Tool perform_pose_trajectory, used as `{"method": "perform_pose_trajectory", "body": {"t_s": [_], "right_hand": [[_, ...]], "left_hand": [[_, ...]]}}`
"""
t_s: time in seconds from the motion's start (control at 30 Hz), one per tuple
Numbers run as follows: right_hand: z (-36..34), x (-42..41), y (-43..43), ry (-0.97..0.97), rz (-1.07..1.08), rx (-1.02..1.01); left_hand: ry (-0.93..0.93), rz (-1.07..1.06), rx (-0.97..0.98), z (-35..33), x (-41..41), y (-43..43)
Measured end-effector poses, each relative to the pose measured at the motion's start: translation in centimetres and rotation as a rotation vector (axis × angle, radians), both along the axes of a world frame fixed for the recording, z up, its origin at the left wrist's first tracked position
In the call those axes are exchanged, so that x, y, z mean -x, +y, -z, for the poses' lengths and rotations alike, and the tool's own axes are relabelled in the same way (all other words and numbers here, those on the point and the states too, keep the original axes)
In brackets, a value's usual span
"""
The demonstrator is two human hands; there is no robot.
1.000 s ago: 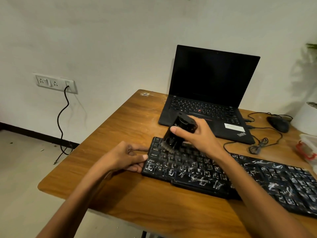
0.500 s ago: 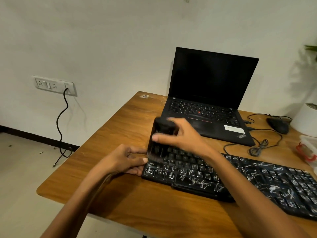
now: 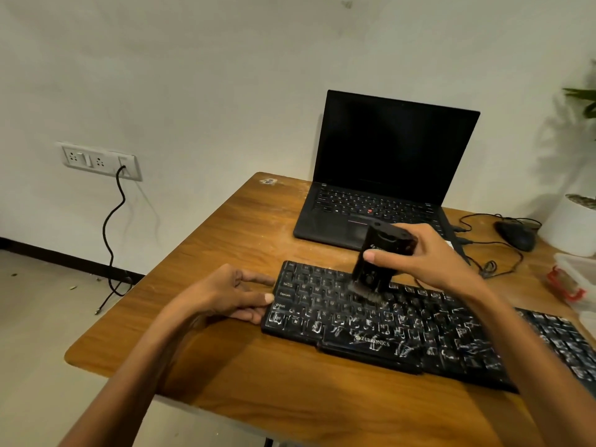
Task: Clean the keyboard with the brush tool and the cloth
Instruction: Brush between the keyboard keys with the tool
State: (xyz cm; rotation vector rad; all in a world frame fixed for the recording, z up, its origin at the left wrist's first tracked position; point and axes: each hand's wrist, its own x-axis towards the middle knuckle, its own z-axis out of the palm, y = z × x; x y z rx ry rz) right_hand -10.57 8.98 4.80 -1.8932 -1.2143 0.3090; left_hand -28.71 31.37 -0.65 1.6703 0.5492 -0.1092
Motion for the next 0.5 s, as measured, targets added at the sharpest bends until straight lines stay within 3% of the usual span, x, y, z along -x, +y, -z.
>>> {"method": "perform_pose_trajectory", "body": {"t_s": [0.1,0.2,0.4,0.5], "right_hand": [[0.3,2.3,2.1,0.072,-0.118,-0.069],[2.1,4.6,4.6,0.049,-0.238,-0.009],[0.5,2.8,3.4,0.002,-0.195,0.155],[0.7,4.5,5.7,-0.008,-0.260,0.025]], "left_hand": [[-0.019,-0.011,0.021,-1.0,-0.9,0.5],[0.025,0.030,-0.016,-1.1,-1.4,0.4],[0.065,-0.010,0.071,-0.1,-1.3,1.2],[0.064,0.012,0.060,0.1,-1.4,1.3]]}}
